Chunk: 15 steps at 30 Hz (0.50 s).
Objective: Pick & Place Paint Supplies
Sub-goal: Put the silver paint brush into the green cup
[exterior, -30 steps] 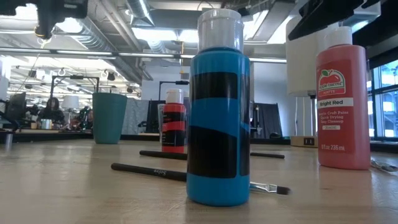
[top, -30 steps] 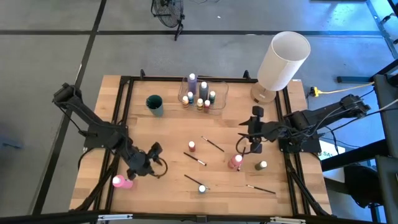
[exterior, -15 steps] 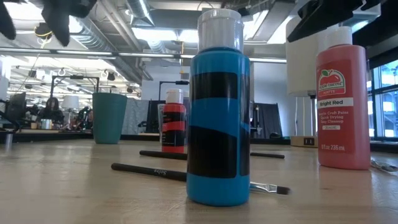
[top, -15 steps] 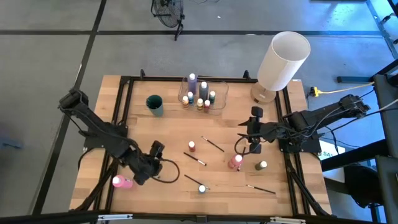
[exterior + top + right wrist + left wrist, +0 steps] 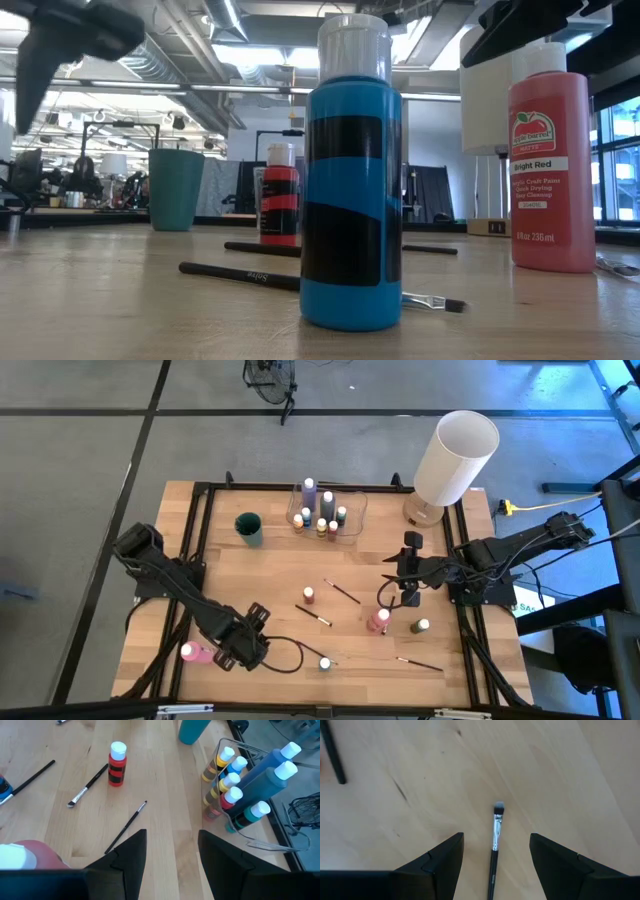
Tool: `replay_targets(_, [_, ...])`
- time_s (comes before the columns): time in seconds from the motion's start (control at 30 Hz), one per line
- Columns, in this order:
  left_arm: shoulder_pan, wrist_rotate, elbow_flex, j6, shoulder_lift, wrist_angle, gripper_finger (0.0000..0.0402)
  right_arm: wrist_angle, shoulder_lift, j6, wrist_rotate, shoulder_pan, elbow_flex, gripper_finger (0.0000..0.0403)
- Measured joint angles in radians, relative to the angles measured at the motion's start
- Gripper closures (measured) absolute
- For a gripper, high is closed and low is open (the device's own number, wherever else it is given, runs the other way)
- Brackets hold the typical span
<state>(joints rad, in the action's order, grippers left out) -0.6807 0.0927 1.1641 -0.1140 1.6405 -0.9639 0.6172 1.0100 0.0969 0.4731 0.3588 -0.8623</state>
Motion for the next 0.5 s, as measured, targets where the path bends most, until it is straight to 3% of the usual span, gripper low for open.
replay_targets(0.5, [-0.007, -0.021, -0.035, -0.062, 0.032, 0.06, 0.0178, 0.0, 0.0, 0.027, -0.006, 0.0, 0.0, 0.0222])
